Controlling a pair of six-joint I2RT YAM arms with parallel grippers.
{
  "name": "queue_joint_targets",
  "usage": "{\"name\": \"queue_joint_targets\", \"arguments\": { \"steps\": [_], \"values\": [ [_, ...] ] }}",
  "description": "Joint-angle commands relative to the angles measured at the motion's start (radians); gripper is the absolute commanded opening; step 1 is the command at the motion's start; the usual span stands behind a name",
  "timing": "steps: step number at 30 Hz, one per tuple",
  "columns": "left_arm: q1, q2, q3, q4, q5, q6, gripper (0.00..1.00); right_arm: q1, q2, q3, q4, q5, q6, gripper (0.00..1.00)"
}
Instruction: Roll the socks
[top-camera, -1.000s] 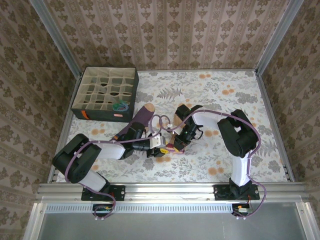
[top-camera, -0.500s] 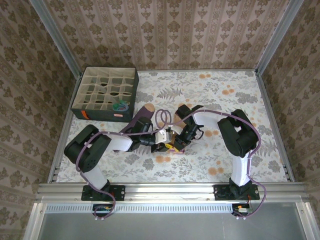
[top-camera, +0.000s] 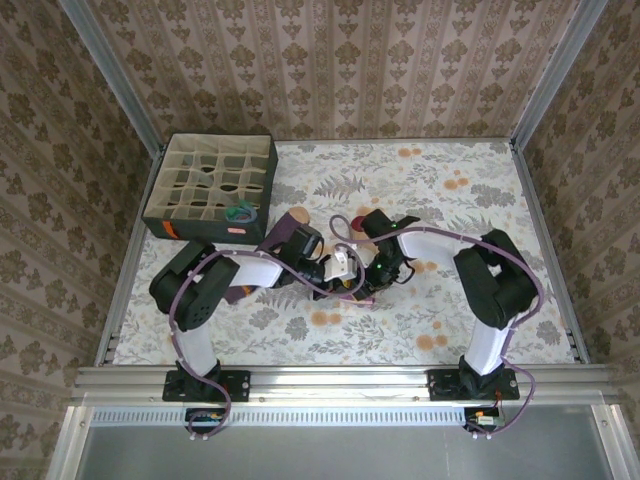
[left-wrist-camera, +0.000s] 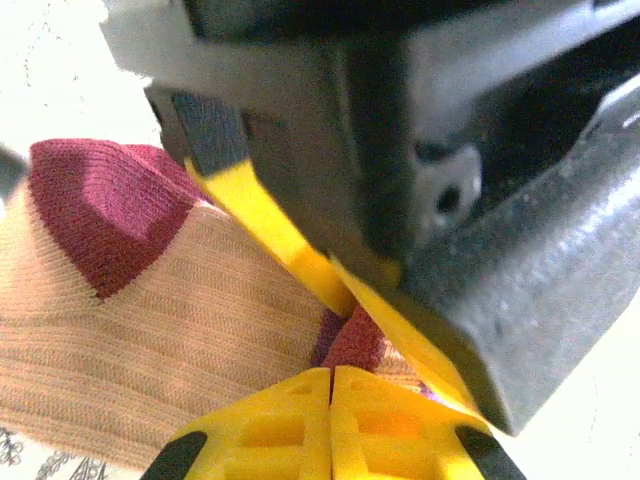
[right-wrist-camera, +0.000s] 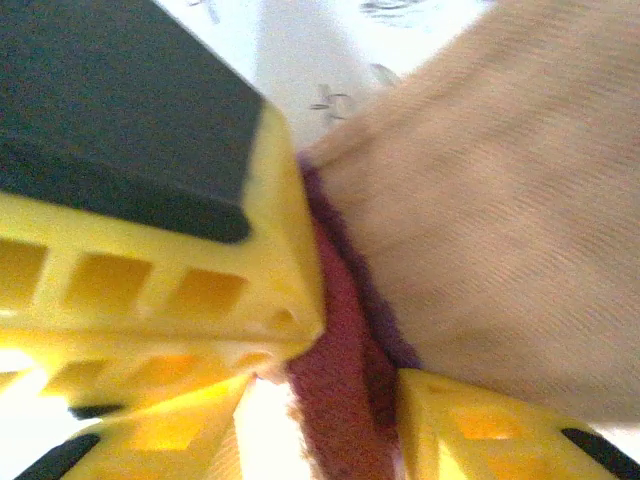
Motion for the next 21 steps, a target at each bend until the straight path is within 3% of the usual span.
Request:
{"name": "queue_joint_targets", "arguments": {
  "steps": [1, 8, 14, 21],
  "values": [
    [-0.014, 0.054, -0.002, -0.122, -0.068, -0.046, 0.06, -0.002, -0.105, -0.042, 0.077, 0.169, 0.245, 0.37],
    [-0.026, 0.082, 0.035, -0.163, -0.084, -0.074, 0.05, 0.003, -0.217, -0.196, 0.254, 0.275, 0.461, 0.38],
    [-0.036, 0.1, 0.057, -0.175, -0.094, -0.091, 0.05, 0.054, -0.262, -0.219, 0.342, 0.29, 0.489, 0.39],
    [-0.036, 0.107, 0.07, -0.187, -0.095, -0.105, 0.04, 0.064, -0.194, -0.234, 0.326, 0.321, 0.551, 0.38]
  ]
}}
